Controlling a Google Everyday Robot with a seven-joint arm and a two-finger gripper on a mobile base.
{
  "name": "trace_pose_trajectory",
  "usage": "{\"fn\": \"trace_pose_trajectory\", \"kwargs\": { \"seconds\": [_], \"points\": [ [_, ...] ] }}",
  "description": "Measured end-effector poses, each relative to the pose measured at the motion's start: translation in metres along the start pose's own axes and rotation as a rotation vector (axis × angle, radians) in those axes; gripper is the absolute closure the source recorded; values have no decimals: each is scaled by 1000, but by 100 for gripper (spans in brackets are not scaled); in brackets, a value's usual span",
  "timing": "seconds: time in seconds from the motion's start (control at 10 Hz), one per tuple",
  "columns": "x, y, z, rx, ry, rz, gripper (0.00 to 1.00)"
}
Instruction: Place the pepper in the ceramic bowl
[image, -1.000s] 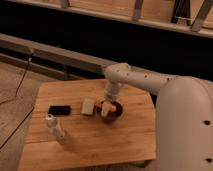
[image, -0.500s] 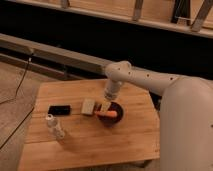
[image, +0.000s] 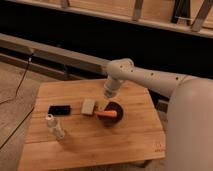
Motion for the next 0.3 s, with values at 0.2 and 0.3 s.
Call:
{"fn": "trace_pose_trajectory", "kwargs": {
  "seconds": [0.2,0.3],
  "points": [
    [-1,1,0,-1,0,-2,20],
    [-1,0,0,-1,0,-1,20]
  ]
}}
